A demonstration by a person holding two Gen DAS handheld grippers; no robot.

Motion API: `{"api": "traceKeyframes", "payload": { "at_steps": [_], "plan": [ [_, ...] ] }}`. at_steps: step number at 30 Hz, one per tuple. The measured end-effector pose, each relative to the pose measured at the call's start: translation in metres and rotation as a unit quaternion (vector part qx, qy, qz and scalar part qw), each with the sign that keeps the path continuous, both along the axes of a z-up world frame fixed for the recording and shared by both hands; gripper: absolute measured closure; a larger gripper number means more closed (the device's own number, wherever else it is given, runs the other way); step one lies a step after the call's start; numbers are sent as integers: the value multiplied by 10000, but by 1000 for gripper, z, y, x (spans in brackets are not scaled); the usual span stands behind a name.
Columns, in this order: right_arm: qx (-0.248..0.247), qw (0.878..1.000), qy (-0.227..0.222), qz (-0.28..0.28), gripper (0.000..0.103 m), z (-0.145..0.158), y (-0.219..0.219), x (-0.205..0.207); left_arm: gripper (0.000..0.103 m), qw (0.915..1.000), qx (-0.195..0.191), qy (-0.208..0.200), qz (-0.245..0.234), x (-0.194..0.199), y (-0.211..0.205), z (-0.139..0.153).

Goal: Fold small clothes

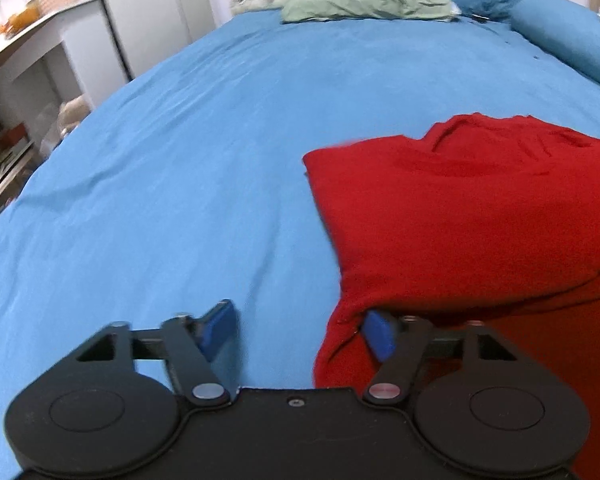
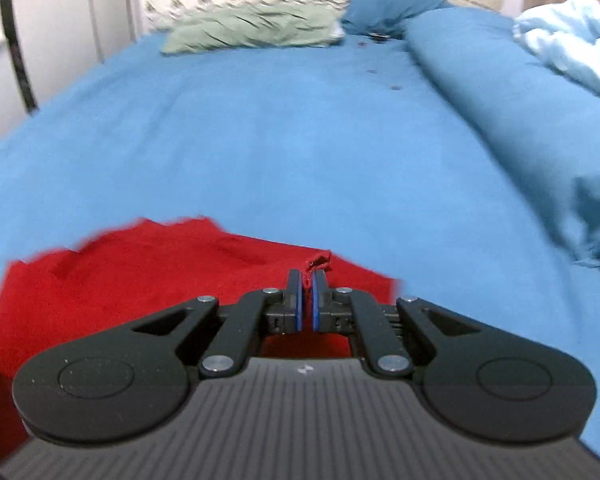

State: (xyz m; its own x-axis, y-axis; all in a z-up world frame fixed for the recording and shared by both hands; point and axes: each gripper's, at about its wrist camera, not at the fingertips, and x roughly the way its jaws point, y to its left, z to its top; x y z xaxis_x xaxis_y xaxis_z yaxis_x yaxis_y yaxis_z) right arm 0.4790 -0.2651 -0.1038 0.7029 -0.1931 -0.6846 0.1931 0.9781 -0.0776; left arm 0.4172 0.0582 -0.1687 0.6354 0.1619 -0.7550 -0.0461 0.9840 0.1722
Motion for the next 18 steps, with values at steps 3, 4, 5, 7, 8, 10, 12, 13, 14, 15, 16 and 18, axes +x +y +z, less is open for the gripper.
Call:
{"api": "traceKeyframes", "payload": {
  "at_steps": [3, 4, 5, 7, 8, 10, 12, 13, 14, 15, 16, 18],
  "plan": [
    [110, 9993, 193, -296, 83, -19, -28, -5, 59, 9997, 3, 98, -226, 4, -7, -3],
    [117, 9988, 262, -392, 83, -27, -34, -7, 66, 9995, 26, 114, -304, 3, -9, -3],
    [106, 9985, 309, -444, 83, -36, -39, -9, 66, 9992, 134, 125, -345, 1, -12, -3],
    [172, 9980, 382, -484, 83, -48, -45, -13, 66, 9990, 258, 182, -326, -2, -14, -4],
    [192, 9976, 434, -495, 83, -54, -42, -13, 66, 9992, 222, 210, -267, -4, -12, -4],
    [185, 9973, 559, -449, 83, -65, -41, -17, 66, 9991, 233, 242, -247, -4, -13, -3],
    [216, 9975, 557, -367, 82, -69, -41, -24, 63, 9989, 297, 259, -270, -5, -13, 2],
    [216, 9976, 548, -356, 81, -71, -42, -27, 59, 9988, 297, 253, -279, -6, -14, 5],
    [193, 9977, 545, -350, 78, -71, -43, -29, 56, 9990, 245, 178, -326, -7, -15, 11],
    [188, 9981, 497, -324, 70, -69, -43, -31, 52, 9991, 185, 74, -387, -8, -17, 18],
    [198, 9985, 434, -252, 62, -65, -42, -34, 39, 9989, 145, -8, -442, -9, -20, 24],
    [204, 9995, 217, -58, 23, -55, -34, -36, 15, 9983, 69, -182, -541, -8, -28, 34]
  ]
}}
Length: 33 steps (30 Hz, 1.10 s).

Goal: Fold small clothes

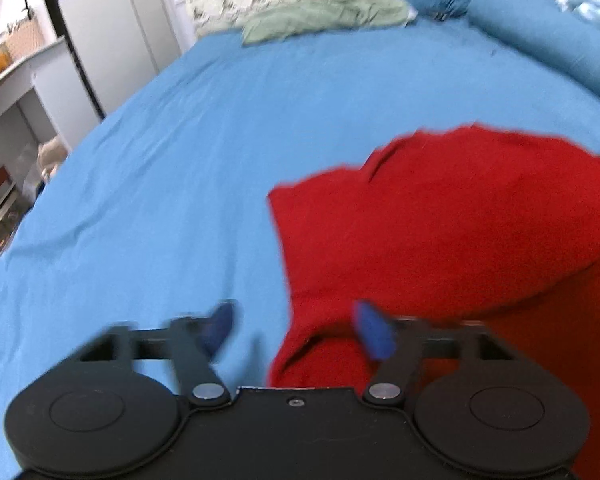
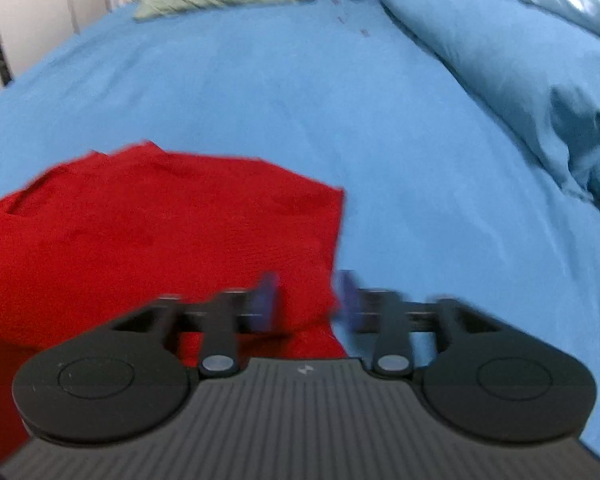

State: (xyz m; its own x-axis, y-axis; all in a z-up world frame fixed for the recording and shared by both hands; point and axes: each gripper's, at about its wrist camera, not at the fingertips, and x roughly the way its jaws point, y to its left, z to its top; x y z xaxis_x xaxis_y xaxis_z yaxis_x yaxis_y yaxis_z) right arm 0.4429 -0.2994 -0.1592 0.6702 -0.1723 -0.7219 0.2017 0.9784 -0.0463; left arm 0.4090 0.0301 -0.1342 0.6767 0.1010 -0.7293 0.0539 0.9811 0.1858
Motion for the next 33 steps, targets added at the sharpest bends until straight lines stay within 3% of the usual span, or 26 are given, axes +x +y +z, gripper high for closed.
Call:
{"api": "traceKeyframes", "payload": {
  "at_steps": [2, 7, 11, 14, 19, 23, 28, 33],
  "plan": [
    [-25, 9993, -225, 281, 15, 6, 9, -5, 12, 9996, -193, -140, -132, 3, -9, 5],
    [167, 9974, -132, 686, 15, -11, 18, 1, 12, 9969, -761, 161, -68, 17, -17, -22],
    [325, 9986, -31, 410, 15, -39, 7, 1, 12, 9944, -1000, 245, 234, 16, -12, -47],
    [539, 9980, -290, 156, 5, -53, -5, -11, 11, 9949, -982, 20, 212, 13, -16, -52],
    [830, 9940, -694, 136, 5, -54, -13, -23, 9, 9946, -979, -229, 252, 9, -17, -53],
    [955, 9886, -1122, 302, 5, -30, -14, -37, 9, 9927, -1092, -452, 243, 1, -16, -36],
    [785, 9853, -1391, 602, 5, 16, -9, -68, 8, 9915, -1089, -679, 197, -29, -15, 12],
    [782, 9828, -1475, 790, 2, 76, 1, -134, 6, 9901, -1182, -714, 255, -82, -6, 62]
  ]
}}
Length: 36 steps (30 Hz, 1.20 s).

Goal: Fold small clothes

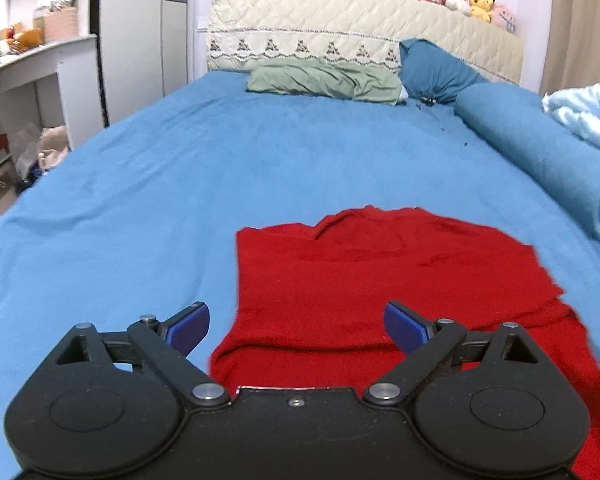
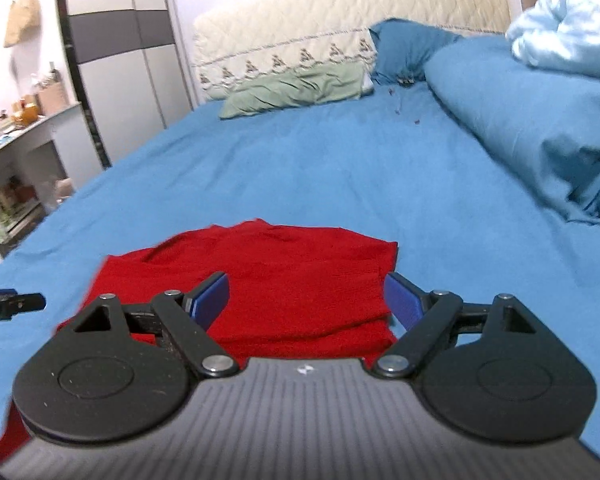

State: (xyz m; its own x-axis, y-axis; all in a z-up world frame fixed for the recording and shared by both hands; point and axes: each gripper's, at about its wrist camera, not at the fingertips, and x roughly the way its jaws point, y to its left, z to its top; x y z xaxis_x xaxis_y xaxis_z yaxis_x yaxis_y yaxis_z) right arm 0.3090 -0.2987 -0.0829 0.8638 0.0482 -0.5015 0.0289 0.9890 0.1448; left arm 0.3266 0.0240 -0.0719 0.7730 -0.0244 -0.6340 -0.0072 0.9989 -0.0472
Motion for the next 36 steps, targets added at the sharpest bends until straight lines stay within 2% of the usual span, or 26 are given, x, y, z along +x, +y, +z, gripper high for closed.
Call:
{"api": "traceKeyframes", "payload": {
  "at_steps": [6, 9, 12, 15, 18, 22, 24, 27, 29, 31, 36],
  "plan": [
    [-375, 9991, 80, 165, 2, 63, 18, -100, 0, 10000, 35, 24, 91, -88, 11, 61],
    [-428, 9987, 106, 256, 2, 80, 26, -146, 0, 9999, -50, 80, 42, -121, 17, 74],
    [-347, 9985, 308, 280, 2, 79, 30, -186, 0, 9996, -159, 248, -27, -149, 23, 76],
    [-279, 9970, 678, 251, 2, 61, 37, -220, 0, 9992, -184, 328, -116, -171, 25, 66],
    [-263, 9949, 965, 140, 4, 29, 40, -244, 0, 9982, -88, 572, -165, -187, 23, 43],
    [-127, 9916, 1279, -130, 6, -16, 37, -261, 0, 9955, -187, 878, -311, -205, 23, 5],
    [-95, 9898, 1400, -239, 16, -36, 36, -265, 1, 9943, -181, 1012, -290, -212, 23, -15],
    [-149, 9863, 1604, -359, 23, -63, 37, -269, 8, 9935, -193, 1101, -200, -222, 24, -39],
    [-171, 9852, 1659, -394, 24, -76, 38, -269, 18, 9926, -294, 1170, -162, -223, 26, -55],
    [-246, 9838, 1712, -476, 25, -86, 39, -270, 24, 9917, -361, 1230, -109, -225, 28, -67],
    [-296, 9814, 1817, -549, 29, -105, 40, -269, 33, 9919, -262, 1238, -87, -226, 25, -84]
  ]
}}
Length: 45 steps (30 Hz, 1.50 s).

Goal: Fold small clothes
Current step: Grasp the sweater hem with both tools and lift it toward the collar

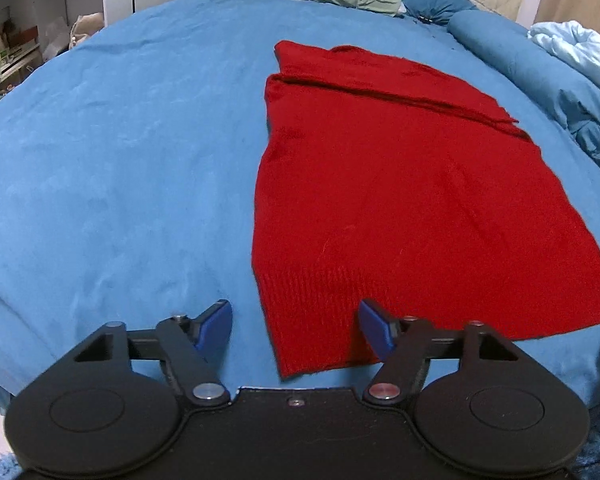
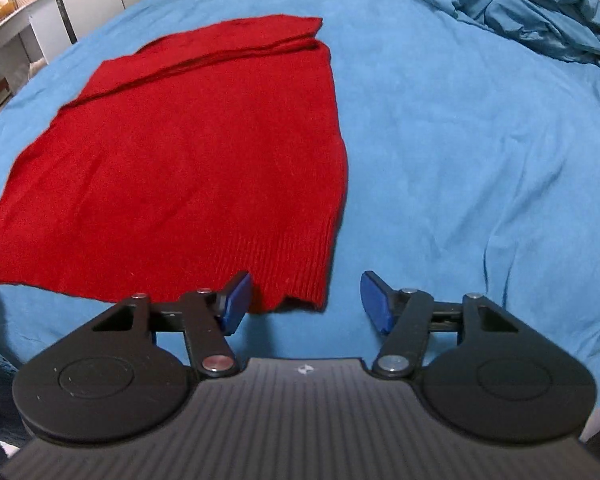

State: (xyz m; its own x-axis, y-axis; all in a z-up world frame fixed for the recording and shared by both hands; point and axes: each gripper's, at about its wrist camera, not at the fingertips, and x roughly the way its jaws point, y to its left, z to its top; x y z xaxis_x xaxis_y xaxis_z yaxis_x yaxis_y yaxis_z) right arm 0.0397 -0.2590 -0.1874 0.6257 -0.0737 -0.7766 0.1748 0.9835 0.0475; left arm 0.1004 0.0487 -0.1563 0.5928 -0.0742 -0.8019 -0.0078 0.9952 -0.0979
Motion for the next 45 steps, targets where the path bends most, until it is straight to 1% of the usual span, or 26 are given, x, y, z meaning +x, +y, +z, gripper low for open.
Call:
{"api": "traceKeyframes", "payload": {
  "at_steps": [3, 4, 5, 6, 7, 8, 9, 10, 12, 16, 18, 23, 28, 31, 33, 36, 39, 41, 43, 45],
  "plan": [
    [-47, 10000, 21, -15, 29, -5, 1, 3, 40, 9999, 79, -70, 0, -2, -3, -4],
    [-45, 10000, 11, -24, 29, -5, 1, 4, 45, 9999, 75, -83, 4, -3, -4, -5],
    [-36, 10000, 18, -26, 30, -5, -1, 7, 54, 9999, 63, -95, -7, -5, -5, -6],
    [-27, 10000, 31, -38, 31, -7, -2, 8, 60, 9999, 69, -93, -24, -5, -4, -7],
    [-12, 10000, 39, -66, 33, -8, -2, 9, 71, 9999, 78, -91, -53, -4, -5, -7],
    [-7, 10000, 41, -82, 37, -8, -3, 12, 84, 9999, 52, -90, -99, -4, -4, -6],
    [-7, 10000, 35, -77, 45, -8, -1, 11, 90, 9999, 30, -78, -145, -4, -6, -7],
    [-1, 10000, 26, -57, 50, -8, -1, 12, 93, 9998, 45, -58, -179, -4, -8, -7],
    [36, 10000, 5, -8, 69, -7, 0, 12, 94, 9997, 110, -63, -184, -4, -11, -7],
    [108, 9999, 21, 54, 79, -5, -1, 14, 96, 9998, 114, -24, -148, -4, -10, -5],
    [157, 9999, 14, 58, 81, -3, -2, 14, 96, 9998, 133, 6, -148, -3, -11, -1],
    [338, 9992, -204, 32, 83, 15, -7, 11, 96, 9997, 173, 84, -128, 1, -11, 14],
    [694, 9966, -438, -52, 83, 32, -16, 10, 96, 9999, -18, 95, -122, 5, -8, 23],
    [790, 9953, -550, -46, 83, 41, -20, 10, 97, 9999, -27, -8, -167, 3, -8, 31],
    [876, 9939, -664, -40, 83, 51, -22, 10, 97, 9997, -90, -120, -169, 2, -8, 43],
    [1202, 9882, -952, -18, 83, 76, -30, 15, 98, 9985, -295, -420, -194, 8, -6, 72],
    [1317, 9840, -1197, 10, 83, 113, -40, 39, 98, 9959, -455, -758, -181, 31, -4, 109],
    [1442, 9795, -1406, 24, 83, 138, -48, 65, 98, 9936, -484, -1008, -183, 60, -2, 135],
    [1555, 9747, -1608, 36, 83, 164, -58, 102, 98, 9913, -440, -1233, -125, 95, -2, 155],
    [1512, 9728, -1752, 65, 83, 185, -67, 144, 98, 9893, -411, -1398, -65, 141, -3, 170]
  ]
}}
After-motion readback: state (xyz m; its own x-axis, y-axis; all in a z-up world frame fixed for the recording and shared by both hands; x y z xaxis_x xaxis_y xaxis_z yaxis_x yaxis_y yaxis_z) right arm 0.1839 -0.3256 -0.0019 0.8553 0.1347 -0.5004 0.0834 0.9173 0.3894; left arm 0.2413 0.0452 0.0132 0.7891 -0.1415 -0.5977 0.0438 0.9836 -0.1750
